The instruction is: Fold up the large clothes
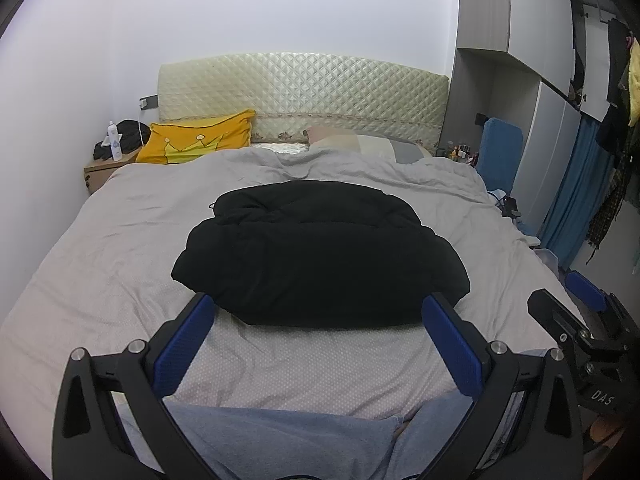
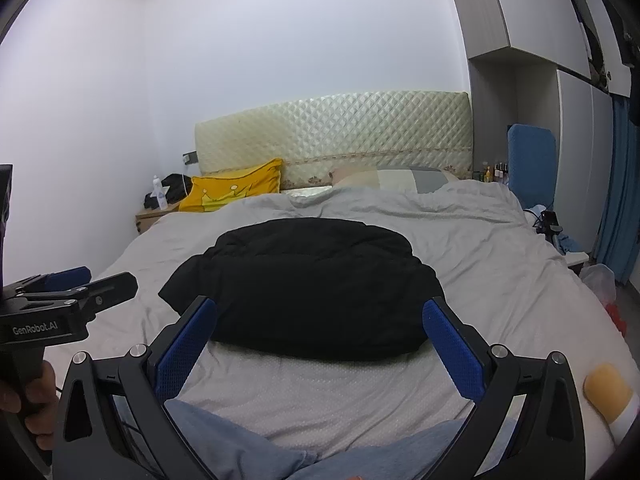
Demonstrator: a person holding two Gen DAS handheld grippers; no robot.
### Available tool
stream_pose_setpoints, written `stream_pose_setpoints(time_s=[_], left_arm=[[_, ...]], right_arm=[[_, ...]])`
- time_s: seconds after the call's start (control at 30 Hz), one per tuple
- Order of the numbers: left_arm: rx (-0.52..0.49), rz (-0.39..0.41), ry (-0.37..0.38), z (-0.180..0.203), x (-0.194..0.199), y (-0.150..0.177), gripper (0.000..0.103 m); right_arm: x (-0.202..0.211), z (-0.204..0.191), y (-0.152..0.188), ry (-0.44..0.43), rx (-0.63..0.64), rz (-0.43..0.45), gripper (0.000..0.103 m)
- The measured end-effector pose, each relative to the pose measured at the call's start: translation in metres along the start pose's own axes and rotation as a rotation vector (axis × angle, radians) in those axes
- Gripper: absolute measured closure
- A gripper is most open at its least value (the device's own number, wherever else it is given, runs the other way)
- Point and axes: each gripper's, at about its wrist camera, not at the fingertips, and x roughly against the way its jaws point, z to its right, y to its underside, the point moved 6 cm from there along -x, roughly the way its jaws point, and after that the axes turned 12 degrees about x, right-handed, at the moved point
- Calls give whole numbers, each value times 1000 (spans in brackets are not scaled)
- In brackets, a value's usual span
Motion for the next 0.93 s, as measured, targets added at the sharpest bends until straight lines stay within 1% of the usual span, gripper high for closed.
stream_pose_setpoints(time_s=[0.33,0.47,0.57,0.67,0.77,0.93], left_arm=[[5,6,-9,-1,4,1,0],[-3,12,-18,2,5,1,0],[-18,8,-11,3,6,1,0],[-14,9,-11,3,7,0,0],[-15,7,-8,4,7,0,0],[-3,6,-8,3,7,0,0]], right_arm=[[3,0,0,1,-1,1,0],[4,0,-1,2,1,5,0],[4,0,-1,-4,5,6,0],[3,5,0,18,3,0,0],[3,9,2,7,-16,1,0],[1,6,2,1,-3,-5,0]])
